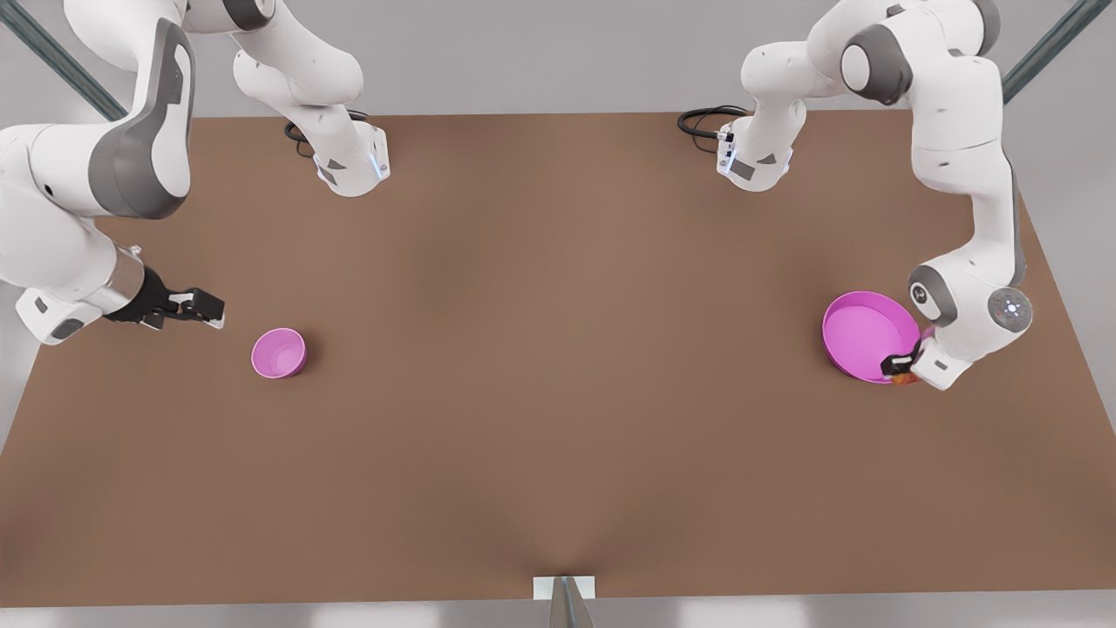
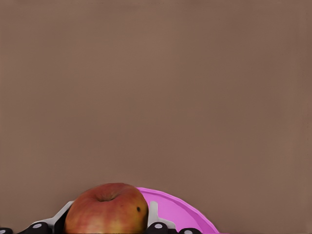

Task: Use the left arm to pick up the apple from the plate, transfer it to the gripper of the right arm, and then use the right arm to place it into the bowl

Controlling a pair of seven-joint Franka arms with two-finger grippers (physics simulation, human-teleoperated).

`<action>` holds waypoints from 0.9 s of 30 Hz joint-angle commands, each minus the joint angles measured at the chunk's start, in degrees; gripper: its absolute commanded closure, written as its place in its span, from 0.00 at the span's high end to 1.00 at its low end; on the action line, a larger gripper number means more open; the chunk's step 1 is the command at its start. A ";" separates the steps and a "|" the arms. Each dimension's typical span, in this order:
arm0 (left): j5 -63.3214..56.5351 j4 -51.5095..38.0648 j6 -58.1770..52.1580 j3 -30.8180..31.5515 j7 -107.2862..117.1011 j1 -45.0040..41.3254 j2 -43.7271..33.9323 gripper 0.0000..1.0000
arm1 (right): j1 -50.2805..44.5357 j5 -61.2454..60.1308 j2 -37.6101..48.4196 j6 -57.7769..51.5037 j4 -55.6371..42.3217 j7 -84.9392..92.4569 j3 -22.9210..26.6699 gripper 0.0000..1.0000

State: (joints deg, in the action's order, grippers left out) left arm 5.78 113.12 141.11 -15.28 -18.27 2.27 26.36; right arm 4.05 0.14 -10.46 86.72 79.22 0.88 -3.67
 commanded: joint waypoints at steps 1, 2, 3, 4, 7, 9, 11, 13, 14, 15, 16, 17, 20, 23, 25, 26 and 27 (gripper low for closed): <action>0.81 -1.58 -6.11 1.13 -6.60 -0.25 -0.08 0.59 | -0.45 -1.36 0.00 0.21 -0.03 -0.53 -0.20 1.00; 0.99 -2.28 -6.11 3.06 -6.69 -0.25 -0.17 0.59 | 0.08 -7.15 -0.18 0.21 0.06 -0.62 0.06 1.00; 1.07 -3.95 -6.19 5.52 -6.61 -0.25 -0.17 0.59 | 0.34 -12.08 -0.97 0.29 0.06 -0.80 0.41 1.00; 2.91 -6.85 -7.33 9.74 -6.61 -0.25 -0.17 0.58 | 1.13 -18.15 -2.11 2.93 0.06 -0.80 0.41 1.00; 19.35 -14.50 -13.14 20.28 -6.43 -0.69 1.15 0.58 | 2.63 -29.84 -5.01 5.39 0.32 -0.71 0.41 1.00; 27.25 -18.62 -13.14 27.40 -6.43 -0.69 4.31 0.57 | 4.48 -40.99 -8.78 5.31 0.24 -1.77 0.33 1.00; 31.65 -22.05 -12.70 31.53 -11.15 -3.14 6.42 0.57 | 4.65 -49.61 -13.70 5.57 0.24 7.35 0.32 1.00; 40.61 -28.21 -12.70 34.71 -25.58 -6.57 11.26 0.57 | 5.27 -56.46 -18.01 6.80 0.15 17.81 0.24 1.00; 46.92 -29.88 -12.70 34.71 -31.89 -8.94 12.57 0.57 | 5.27 -59.10 -19.94 8.29 0.15 22.91 0.15 1.00; 51.42 -31.72 -12.70 34.71 -36.30 -10.96 14.15 0.57 | 4.92 -61.48 -21.62 8.73 0.15 26.79 -0.02 1.00; 54.85 -33.48 -12.61 34.71 -40.08 -12.98 15.74 0.57 | 4.22 -63.94 -22.59 14.34 0.24 29.08 -1.25 1.00; 56.18 -34.97 -12.52 34.71 -43.15 -14.30 16.79 0.57 | 3.69 -65.26 -23.72 16.02 0.41 30.66 -2.13 1.00; 64.17 -39.98 -11.38 34.80 -58.53 -19.23 20.48 0.57 | 2.02 -75.01 -26.72 19.71 2.17 38.48 -2.66 1.00; 67.52 -43.68 -4.53 36.72 -75.41 -23.45 23.65 0.57 | -0.80 -83.46 -27.95 24.11 5.24 47.01 -2.84 1.00; 67.61 -46.49 -0.31 41.56 -84.12 -23.54 27.70 0.57 | -0.36 -83.46 -27.69 23.59 6.91 47.02 -5.47 1.00; 67.69 -46.49 -0.04 41.65 -85.09 -23.54 27.70 0.57 | -0.27 -83.46 -27.16 23.41 8.14 47.45 -5.74 1.00; 67.78 -46.49 0.48 41.91 -88.86 -23.89 27.78 0.57 | 0.43 -83.46 -24.70 23.32 12.71 49.21 -6.79 1.00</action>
State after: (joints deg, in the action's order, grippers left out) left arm 71.15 66.88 136.91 26.12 -55.25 -21.55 53.88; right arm 4.25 -80.79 -35.95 107.01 90.44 24.32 -9.90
